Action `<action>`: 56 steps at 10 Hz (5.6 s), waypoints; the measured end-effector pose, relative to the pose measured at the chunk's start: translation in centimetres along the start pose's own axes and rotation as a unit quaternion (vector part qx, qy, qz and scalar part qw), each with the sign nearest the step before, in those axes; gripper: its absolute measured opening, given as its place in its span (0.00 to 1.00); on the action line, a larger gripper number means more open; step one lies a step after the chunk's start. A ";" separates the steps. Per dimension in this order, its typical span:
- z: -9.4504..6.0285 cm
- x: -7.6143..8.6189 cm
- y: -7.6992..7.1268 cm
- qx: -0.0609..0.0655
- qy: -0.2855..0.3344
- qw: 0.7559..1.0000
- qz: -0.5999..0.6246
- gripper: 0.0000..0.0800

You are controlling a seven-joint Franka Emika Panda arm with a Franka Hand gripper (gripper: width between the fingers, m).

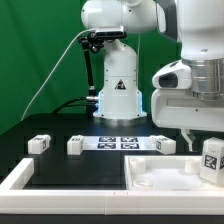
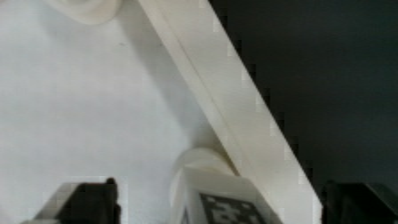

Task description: Assemble one leg

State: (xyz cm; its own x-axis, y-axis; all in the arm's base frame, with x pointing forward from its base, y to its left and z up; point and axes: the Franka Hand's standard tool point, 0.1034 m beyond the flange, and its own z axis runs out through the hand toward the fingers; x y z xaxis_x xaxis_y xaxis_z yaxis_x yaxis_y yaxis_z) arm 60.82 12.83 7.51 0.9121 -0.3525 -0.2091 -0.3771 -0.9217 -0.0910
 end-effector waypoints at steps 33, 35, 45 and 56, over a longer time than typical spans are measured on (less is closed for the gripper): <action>-0.3 2.3 0.4 0.060 0.060 0.935 0.345 0.37; -0.3 2.3 0.3 0.058 0.062 0.947 0.309 0.49; -0.9 2.5 -0.3 0.015 0.089 0.979 -0.185 0.81; -0.7 2.6 0.4 -0.008 0.088 0.937 -0.337 0.36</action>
Offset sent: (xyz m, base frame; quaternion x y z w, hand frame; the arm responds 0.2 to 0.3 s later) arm 0.0037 -0.0034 0.0060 -0.0227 0.0345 -0.3292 0.9434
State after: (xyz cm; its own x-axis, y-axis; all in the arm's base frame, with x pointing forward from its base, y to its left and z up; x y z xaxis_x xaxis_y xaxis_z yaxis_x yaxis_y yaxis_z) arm 63.21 11.46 7.64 0.9555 0.2901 0.0541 0.2948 -0.9467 -0.1298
